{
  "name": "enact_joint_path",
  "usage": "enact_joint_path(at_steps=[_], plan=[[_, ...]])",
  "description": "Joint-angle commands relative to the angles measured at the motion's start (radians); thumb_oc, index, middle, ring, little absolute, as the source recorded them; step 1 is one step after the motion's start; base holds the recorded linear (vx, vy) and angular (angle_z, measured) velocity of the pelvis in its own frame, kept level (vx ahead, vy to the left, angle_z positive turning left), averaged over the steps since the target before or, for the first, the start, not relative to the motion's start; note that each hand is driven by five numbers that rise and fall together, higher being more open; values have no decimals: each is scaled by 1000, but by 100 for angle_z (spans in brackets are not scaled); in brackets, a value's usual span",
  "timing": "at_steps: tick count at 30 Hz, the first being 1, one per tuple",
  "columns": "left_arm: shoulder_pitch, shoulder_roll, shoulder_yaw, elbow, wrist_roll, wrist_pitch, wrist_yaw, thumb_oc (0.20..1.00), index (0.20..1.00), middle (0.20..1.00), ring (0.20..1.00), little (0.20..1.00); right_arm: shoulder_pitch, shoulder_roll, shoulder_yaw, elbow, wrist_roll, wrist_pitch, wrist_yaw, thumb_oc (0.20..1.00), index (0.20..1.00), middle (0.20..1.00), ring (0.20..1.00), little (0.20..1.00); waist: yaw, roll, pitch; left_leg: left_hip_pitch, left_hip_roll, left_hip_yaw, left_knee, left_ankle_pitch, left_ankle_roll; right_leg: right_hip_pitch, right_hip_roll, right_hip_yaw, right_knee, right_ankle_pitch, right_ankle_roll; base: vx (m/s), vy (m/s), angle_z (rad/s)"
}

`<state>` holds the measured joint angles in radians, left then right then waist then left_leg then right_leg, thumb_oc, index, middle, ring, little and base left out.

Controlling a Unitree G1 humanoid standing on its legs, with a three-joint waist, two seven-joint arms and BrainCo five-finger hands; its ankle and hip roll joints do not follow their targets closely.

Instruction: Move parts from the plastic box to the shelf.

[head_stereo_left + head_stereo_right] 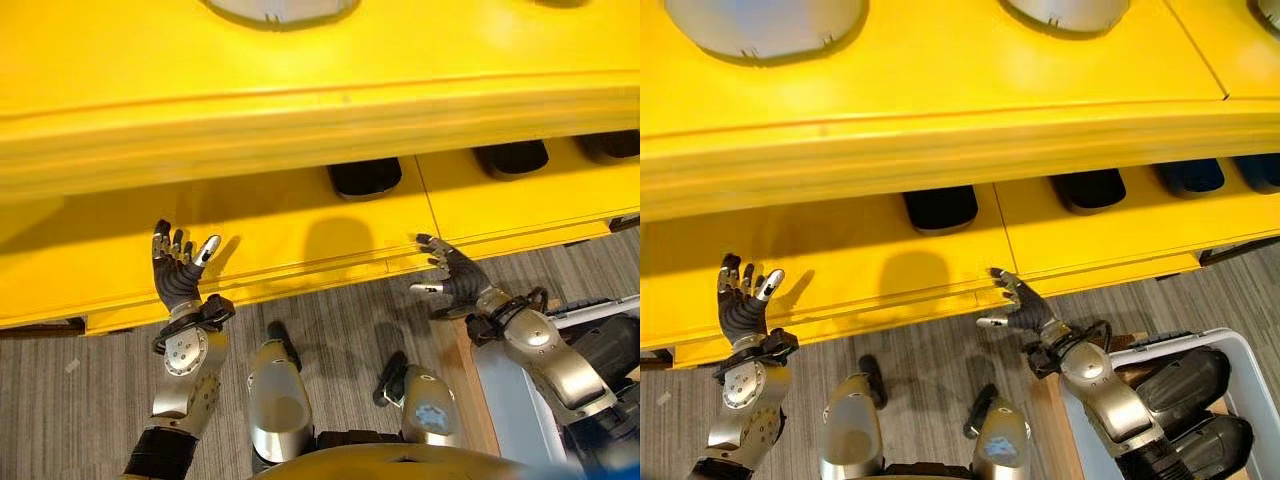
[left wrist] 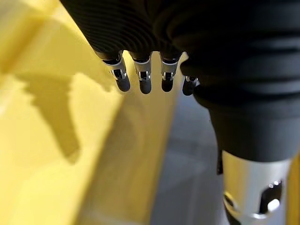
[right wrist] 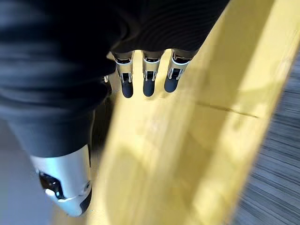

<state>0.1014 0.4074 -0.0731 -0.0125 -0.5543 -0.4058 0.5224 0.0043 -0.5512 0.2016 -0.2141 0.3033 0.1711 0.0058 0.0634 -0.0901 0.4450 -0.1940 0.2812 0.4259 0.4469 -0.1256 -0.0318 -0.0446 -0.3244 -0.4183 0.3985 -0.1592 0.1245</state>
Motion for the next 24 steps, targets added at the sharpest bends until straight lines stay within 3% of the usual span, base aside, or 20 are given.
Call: enact_joint_path(at_steps=[1, 6, 8, 12, 16, 19, 23, 24], plan=[[31, 42, -16, -163, 145, -129, -45, 1000, 1000, 1000, 1000, 1000, 4, 14, -46, -39, 33, -121, -73, 1000, 1000, 1000, 1000, 1000, -4, 23, -33, 112, 35, 23, -29, -19, -10, -76, -18, 37, 31, 52, 52, -111, 309, 5], [-25, 99, -66, -219, 269, -191, -27, 1000, 1000, 1000, 1000, 1000, 24, 77, -63, -28, 44, -223, -129, 1000, 1000, 1000, 1000, 1000, -13, 9, 4, 73, 10, 29, 1, -52, 17, -111, -32, 44, 26, 98, 63, -175, 222, -2], [-45, 107, -87, -215, 301, -210, 58, 1000, 1000, 1000, 1000, 1000, 25, 91, -67, -5, 37, -275, -141, 1000, 1000, 1000, 1000, 1000, -16, -2, 17, 69, -2, 37, 1, -64, 22, -116, -42, 41, -26, 148, 73, -176, 172, -1], [9, 107, -52, -213, 263, -212, 20, 1000, 1000, 1000, 1000, 1000, 31, 105, -81, 9, 36, -289, -163, 1000, 1000, 1000, 1000, 1000, -4, -14, 28, 86, -16, 68, -36, -64, 19, -103, -72, 1, -116, 224, 89, -108, 112, -6], [37, 103, -58, -206, 292, -235, -12, 1000, 1000, 1000, 1000, 1000, 46, 108, -78, -10, 52, -297, -156, 1000, 1000, 1000, 1000, 1000, 16, -26, 26, 112, -9, 108, -78, -48, 12, -101, -99, -92, -141, 275, 88, -79, 27, 4], [48, 114, -60, -200, 283, -247, -30, 1000, 1000, 1000, 1000, 1000, 77, 102, -68, -23, 61, -315, -140, 1000, 1000, 1000, 1000, 1000, 25, -18, 4, 100, -34, 89, -90, -43, 51, -93, -91, -61, 11, 206, 66, -55, 46, -19], [80, 106, -50, -197, 275, -271, -79, 1000, 1000, 1000, 1000, 1000, 86, 87, -55, -31, 72, -307, -142, 1000, 1000, 1000, 1000, 1000, 57, -14, -39, 100, -42, 63, -103, -28, 68, -45, -63, -65, 124, 115, 29, 51, -165, 3], [106, 101, -12, -208, 252, -295, -52, 1000, 1000, 1000, 1000, 1000, 76, 87, -46, -30, 67, -295, -142, 1000, 1000, 1000, 1000, 1000, 81, -39, -66, 82, -22, 55, -80, -16, 46, 45, 20, -86, 26, 45, 7, 126, -576, -6]])
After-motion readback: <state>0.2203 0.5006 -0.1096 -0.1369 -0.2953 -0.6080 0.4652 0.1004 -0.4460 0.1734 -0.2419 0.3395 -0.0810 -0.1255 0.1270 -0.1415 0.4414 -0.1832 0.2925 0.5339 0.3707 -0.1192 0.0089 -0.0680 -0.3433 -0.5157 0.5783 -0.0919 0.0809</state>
